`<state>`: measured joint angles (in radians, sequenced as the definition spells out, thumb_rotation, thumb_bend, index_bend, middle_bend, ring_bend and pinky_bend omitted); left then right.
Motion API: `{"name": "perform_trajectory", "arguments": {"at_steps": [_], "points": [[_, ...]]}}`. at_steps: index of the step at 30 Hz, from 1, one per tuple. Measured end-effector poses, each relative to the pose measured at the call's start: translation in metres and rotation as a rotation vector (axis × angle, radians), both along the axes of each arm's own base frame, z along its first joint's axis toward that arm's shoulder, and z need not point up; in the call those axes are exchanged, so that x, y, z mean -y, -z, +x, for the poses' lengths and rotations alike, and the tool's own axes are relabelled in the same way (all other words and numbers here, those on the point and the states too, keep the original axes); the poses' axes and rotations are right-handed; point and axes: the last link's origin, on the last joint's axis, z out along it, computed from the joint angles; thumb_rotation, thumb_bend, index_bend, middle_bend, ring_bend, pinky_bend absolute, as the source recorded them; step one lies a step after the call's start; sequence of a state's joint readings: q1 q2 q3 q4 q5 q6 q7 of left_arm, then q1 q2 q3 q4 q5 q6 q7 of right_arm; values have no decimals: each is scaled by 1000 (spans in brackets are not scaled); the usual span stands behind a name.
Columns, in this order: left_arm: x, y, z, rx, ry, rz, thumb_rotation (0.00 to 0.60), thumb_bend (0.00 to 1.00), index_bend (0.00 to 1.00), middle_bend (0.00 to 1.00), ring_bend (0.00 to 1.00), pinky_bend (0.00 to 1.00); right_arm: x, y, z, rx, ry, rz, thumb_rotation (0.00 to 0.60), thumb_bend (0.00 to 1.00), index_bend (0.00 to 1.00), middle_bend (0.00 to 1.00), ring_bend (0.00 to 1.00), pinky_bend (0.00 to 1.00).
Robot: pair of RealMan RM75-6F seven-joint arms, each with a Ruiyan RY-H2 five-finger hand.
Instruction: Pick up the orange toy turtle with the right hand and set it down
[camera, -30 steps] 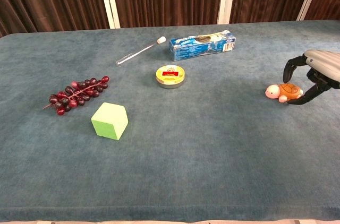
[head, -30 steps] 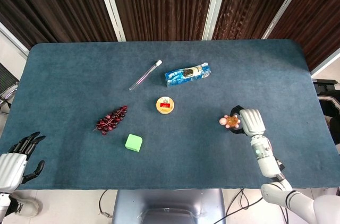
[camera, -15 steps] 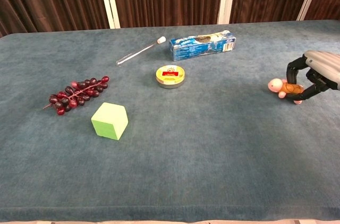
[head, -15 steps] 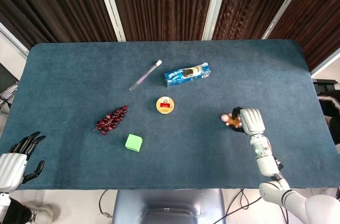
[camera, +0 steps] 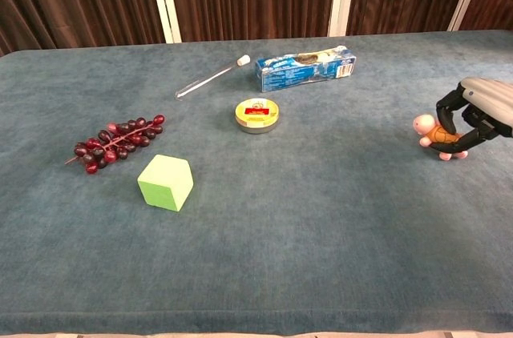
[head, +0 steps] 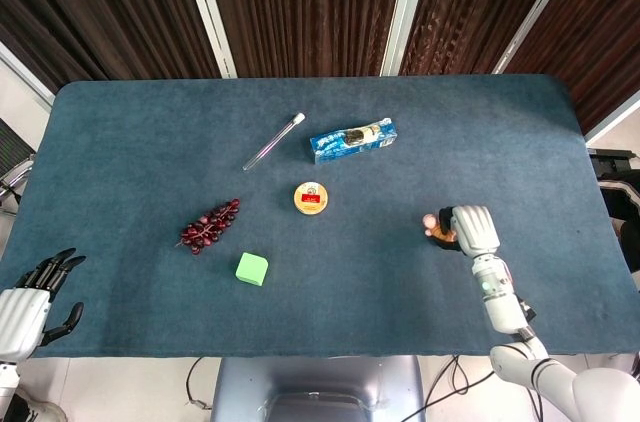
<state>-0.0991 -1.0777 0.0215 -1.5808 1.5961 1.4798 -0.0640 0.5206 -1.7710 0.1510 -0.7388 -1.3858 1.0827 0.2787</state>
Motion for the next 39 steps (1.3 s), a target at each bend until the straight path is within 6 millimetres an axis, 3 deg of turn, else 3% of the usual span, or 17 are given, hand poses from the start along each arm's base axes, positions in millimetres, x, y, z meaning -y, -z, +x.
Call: {"name": "perform_trajectory", "arguments": {"at_steps": [2, 5, 12, 18, 20, 24, 28, 31, 34, 39], "points": [[0, 0, 0, 0, 1, -1, 600, 413, 167, 87, 144, 303, -2, -4, 0, 18, -1, 17, 600, 469, 442, 541, 994, 982], [-1, 0, 1, 0, 0, -1, 600, 412, 167, 87, 145, 303, -6, -9, 0, 32, -5, 37, 600, 338, 324, 475, 946, 950], [0, 0, 0, 1, 0, 0, 600, 413, 166, 87, 145, 303, -25, -30, 4, 44, -10, 74, 600, 204, 165, 370, 795, 891], [0, 0, 1, -1, 2, -2, 600, 413, 166, 87, 145, 303, -43, -55, 3, 2, -8, 77, 600, 77, 9, 224, 623, 863], [1, 1, 1, -2, 4, -5, 600, 412, 166, 87, 145, 303, -54, -64, 4, 1, -10, 70, 600, 55, 0, 188, 543, 800], [1, 0, 1, -2, 7, -2, 600, 412, 166, 87, 145, 303, -77, -86, 10, 10, -41, 3, 600, 47, 0, 127, 261, 470], [1, 0, 1, 0, 6, 1, 600, 412, 166, 87, 145, 303, -108, -110, 12, -12, -89, -102, 600, 45, 41, 121, 98, 224], [1, 0, 2, 1, 7, 4, 600, 410, 166, 87, 145, 303, -131, -122, 8, -58, -91, -152, 600, 46, 32, 80, 17, 141], [0, 0, 2, 1, 11, 6, 600, 411, 166, 87, 145, 303, -149, -129, 3, -111, -52, -159, 600, 46, 6, 18, 0, 83], [-1, 2, 2, -2, 13, 0, 600, 412, 167, 86, 145, 303, -168, -136, -6, -146, 29, -171, 600, 45, 0, 0, 0, 76]]}}
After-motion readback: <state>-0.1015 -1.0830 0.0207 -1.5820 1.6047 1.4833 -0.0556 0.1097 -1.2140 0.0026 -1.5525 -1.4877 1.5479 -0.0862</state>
